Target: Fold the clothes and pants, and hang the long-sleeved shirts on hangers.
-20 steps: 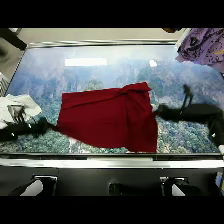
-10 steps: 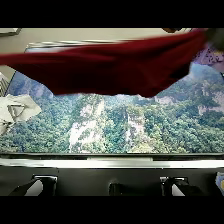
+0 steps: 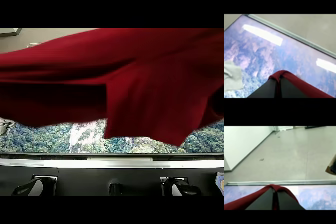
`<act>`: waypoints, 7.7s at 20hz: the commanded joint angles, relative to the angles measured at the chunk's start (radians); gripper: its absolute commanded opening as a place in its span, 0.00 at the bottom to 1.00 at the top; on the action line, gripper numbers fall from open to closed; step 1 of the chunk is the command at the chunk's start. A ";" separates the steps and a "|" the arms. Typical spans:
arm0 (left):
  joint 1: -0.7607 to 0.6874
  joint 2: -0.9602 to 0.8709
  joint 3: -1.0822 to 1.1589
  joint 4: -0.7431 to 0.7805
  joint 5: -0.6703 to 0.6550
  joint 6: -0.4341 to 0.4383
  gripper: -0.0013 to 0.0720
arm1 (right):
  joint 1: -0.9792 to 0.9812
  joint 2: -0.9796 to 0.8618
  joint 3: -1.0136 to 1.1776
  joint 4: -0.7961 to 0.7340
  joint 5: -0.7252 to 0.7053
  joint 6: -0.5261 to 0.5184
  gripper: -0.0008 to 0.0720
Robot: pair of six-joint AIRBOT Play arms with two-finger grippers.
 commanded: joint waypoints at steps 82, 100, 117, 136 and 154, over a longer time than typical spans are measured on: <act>-0.065 -0.344 -1.435 -0.445 0.274 0.462 0.12 | -0.298 -0.672 -1.016 0.241 -0.100 -0.443 0.05; -0.075 -0.342 -0.150 -0.201 0.319 0.206 0.04 | 0.053 -0.495 -0.095 0.054 -0.003 -0.286 0.05; -0.076 -0.058 0.114 0.071 -0.024 0.169 0.04 | 0.053 -0.014 0.095 -0.153 -0.197 0.056 0.05; -0.262 -1.137 -0.086 -0.052 0.536 0.225 0.04 | 0.078 -1.212 0.025 -0.056 0.098 0.043 0.05; -0.263 -1.073 -0.076 0.005 -0.032 0.189 0.04 | 0.078 -1.114 0.025 -0.304 -0.492 0.067 0.05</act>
